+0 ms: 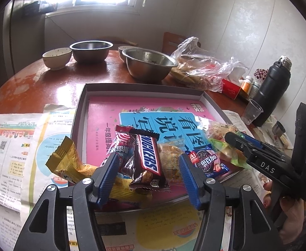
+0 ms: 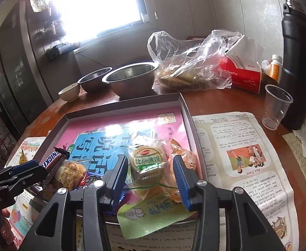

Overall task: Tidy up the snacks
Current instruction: 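Lower the Snickers and biscuit pack into the tray and open both grippers, then withdraw both open grippers away from the tray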

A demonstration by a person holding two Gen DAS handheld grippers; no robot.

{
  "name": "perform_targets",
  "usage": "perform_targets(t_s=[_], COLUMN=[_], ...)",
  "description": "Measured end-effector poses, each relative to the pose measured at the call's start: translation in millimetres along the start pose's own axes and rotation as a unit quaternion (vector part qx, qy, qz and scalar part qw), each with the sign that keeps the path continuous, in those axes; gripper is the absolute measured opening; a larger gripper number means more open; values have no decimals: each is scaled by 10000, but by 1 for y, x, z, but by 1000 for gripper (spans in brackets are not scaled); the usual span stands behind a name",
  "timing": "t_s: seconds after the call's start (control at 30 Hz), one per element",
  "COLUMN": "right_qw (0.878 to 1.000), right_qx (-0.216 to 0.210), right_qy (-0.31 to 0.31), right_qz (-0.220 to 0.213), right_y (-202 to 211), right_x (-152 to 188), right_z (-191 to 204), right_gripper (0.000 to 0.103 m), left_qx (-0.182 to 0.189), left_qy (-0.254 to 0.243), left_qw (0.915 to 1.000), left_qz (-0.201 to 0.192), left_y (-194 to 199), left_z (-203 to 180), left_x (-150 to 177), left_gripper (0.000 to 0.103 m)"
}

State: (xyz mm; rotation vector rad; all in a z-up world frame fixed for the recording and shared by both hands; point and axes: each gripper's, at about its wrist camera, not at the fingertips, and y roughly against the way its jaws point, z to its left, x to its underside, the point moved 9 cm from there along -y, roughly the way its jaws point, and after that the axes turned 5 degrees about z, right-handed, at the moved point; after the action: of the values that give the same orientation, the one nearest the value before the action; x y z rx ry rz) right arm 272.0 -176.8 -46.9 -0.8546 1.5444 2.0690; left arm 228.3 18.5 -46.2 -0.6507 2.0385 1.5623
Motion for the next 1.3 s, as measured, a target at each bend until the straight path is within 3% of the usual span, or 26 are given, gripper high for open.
perform_targets(t_s=[0.43,1.07,1.3], right_qw=[10000,9999,9997], right_qx=[-69,-78,-91], right_qy=[-28,-102,-21], right_qz=[16,-12,-246], right_y=[7,16,31], right_x=[3,2,-6], right_z=[0,-6,-3], right_gripper=[49,53,64], left_qx=[22,-55,-220], left_qy=[-57,-175,-184], left_qw=[9999,9997,9995], left_qz=[-110,-157,-162], left_y=[14,23,25], left_z=[-7,-18,-17], left_x=[-1,2,4], left_gripper=[74,79,83])
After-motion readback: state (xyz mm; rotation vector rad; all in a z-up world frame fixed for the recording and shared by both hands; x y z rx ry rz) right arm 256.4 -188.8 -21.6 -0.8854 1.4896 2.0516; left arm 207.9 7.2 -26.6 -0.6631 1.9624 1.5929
